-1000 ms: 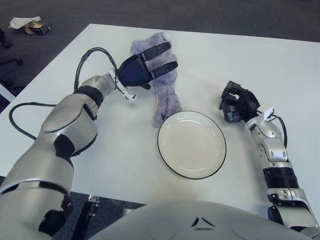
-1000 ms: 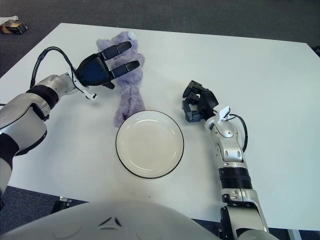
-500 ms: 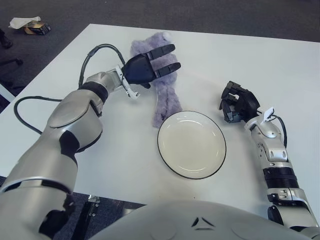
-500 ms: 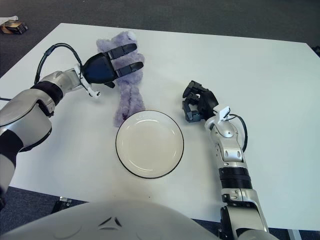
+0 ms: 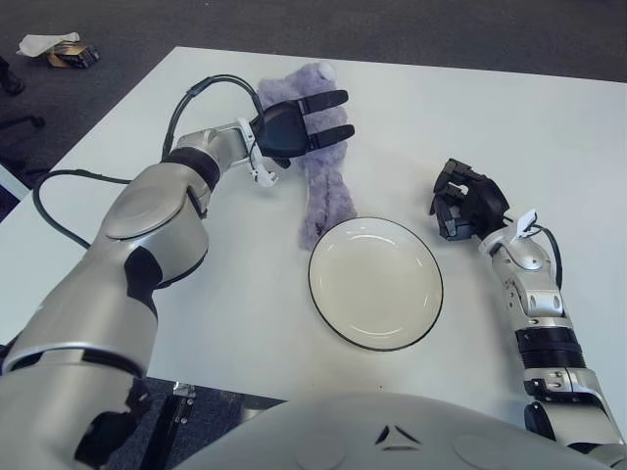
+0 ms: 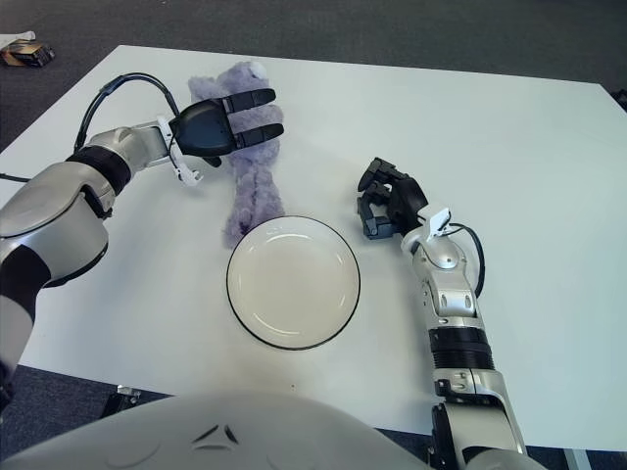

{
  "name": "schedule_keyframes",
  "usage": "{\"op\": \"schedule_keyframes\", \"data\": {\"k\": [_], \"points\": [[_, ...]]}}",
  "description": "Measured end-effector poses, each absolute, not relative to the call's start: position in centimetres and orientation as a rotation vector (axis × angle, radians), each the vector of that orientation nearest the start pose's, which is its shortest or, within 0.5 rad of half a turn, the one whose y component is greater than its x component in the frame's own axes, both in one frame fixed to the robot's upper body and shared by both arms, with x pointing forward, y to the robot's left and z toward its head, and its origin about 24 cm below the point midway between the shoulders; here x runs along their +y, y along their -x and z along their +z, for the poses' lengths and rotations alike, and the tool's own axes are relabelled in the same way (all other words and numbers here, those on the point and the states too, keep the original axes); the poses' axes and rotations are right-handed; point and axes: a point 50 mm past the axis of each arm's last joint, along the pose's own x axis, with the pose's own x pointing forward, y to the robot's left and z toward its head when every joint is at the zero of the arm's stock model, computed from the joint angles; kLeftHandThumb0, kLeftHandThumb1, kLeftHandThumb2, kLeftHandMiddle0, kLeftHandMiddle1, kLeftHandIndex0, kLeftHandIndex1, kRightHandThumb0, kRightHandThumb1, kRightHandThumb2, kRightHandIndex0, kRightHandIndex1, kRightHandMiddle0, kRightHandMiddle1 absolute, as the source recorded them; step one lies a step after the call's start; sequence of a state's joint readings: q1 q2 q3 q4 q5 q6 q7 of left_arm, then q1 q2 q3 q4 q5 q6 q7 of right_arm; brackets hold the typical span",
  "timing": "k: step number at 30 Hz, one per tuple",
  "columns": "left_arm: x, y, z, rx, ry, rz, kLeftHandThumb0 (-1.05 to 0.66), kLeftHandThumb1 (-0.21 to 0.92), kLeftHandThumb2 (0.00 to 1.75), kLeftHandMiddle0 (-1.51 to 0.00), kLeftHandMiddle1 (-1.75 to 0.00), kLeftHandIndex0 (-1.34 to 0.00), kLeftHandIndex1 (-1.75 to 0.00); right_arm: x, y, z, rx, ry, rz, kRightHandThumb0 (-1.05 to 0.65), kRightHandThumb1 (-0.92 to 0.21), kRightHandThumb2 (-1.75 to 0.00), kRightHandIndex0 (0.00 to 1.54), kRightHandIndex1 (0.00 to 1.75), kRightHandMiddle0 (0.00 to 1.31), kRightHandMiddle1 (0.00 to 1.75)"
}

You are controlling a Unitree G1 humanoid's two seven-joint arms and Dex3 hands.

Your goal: Put the doll into the plate.

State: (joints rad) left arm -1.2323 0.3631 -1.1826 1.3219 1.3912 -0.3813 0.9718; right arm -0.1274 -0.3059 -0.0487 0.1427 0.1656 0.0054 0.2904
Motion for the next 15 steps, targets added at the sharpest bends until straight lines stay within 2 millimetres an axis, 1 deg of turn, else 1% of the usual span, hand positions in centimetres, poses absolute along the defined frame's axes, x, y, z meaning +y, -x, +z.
{"op": "schedule_keyframes", "data": {"k": [6,13,15], "points": [[10.36,-38.62,12.41,-1.235,-2.181,-0.604,-0.84,0.53,0.71,0.00,0.00,0.00,-0.02,-20.45,-27.67,5.41,0.027,0.131,0.236,-0.01,-0.24,-1.41,0.56,1.75,0.54,1.74],[10.12,-38.75,12.45,-1.186,-2.184,-0.626,-0.77,0.46,0.79,0.00,0.00,0.00,-0.20,-20.42,-27.66,5.39,0.026,0.131,0.235,-0.01,-0.24,-1.41,0.56,1.75,0.54,1.74],[10.00,-38.77,12.39,-1.168,-2.182,-0.633,-0.74,0.43,0.83,0.00,0.00,0.00,-0.26,-20.43,-27.65,5.38,0.026,0.131,0.235,-0.01,-0.24,-1.41,0.56,1.75,0.54,1.74]]}}
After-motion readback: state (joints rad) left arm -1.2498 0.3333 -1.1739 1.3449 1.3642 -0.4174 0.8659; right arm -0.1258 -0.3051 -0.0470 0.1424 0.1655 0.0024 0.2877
